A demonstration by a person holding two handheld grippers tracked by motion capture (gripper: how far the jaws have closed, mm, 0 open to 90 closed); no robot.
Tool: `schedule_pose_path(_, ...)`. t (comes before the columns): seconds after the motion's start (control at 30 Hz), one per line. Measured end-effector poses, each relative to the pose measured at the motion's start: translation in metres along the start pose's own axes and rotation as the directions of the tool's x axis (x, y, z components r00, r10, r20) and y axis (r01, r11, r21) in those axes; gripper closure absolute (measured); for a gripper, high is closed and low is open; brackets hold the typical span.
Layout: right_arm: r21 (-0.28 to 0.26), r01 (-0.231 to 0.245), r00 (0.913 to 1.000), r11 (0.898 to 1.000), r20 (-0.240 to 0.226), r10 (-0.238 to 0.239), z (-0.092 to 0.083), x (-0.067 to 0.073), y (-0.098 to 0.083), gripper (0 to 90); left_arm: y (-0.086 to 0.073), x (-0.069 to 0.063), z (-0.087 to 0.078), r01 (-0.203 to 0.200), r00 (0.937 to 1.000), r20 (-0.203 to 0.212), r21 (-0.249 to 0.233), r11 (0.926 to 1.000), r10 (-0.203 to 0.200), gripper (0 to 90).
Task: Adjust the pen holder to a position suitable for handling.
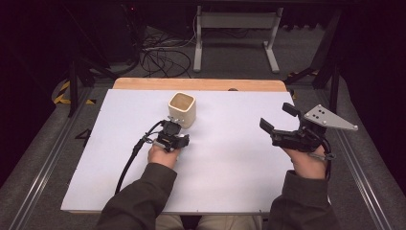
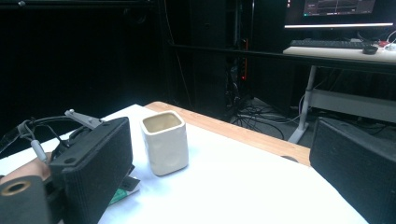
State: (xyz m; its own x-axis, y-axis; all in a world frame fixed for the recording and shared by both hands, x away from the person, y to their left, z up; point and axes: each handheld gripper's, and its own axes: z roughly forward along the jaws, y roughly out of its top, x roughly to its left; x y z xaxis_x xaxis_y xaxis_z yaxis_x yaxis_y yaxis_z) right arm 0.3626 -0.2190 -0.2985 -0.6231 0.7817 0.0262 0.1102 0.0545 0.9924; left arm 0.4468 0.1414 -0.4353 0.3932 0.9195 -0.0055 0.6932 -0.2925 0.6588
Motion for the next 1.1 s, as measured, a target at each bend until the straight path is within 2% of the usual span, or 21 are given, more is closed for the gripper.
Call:
schedule_pose_path(0.23,0.003,0.0,1.0,1.0,-0.002,0.0,0.0,0.001,0.0,6.5,-0.001,-0.002,0.006,-0.001,1.0,0.003,0.02,0.9998,0.0,53.8)
schedule_pose_path(0.33,0.004,-0.001,1.0,1.0,-0.003,0.001,0.0,0.001,0.0,6.5,-0.002,-0.003,0.008,-0.012,0.9999,-0.004,0.031,0.9995,0.012,55.3)
schedule_pose_path(0.43,0.004,-0.002,1.0,1.0,-0.003,0.002,0.0,0.001,0.0,6.5,-0.004,-0.004,0.011,-0.028,0.9995,-0.012,0.039,0.9989,0.028,60.5)
schedule_pose_path(0.53,0.004,-0.003,1.0,1.0,-0.004,0.003,0.001,0.001,0.0,6.5,-0.005,-0.005,0.013,-0.02,0.9997,-0.011,0.032,0.9993,0.02,61.0)
schedule_pose_path(0.87,0.016,0.002,0.9999,1.0,-0.012,-0.002,0.004,0.003,0.0,6.6,-0.004,-0.005,0.012,-0.049,0.9988,0.0,0.028,0.9984,0.049,65.0)
schedule_pose_path(1.1,0.023,0.001,0.9999,1.0,-0.017,0.0,0.006,0.003,-0.002,7.5,-0.002,-0.003,0.003,-0.044,0.9983,0.038,-0.022,0.9988,0.045,65.3)
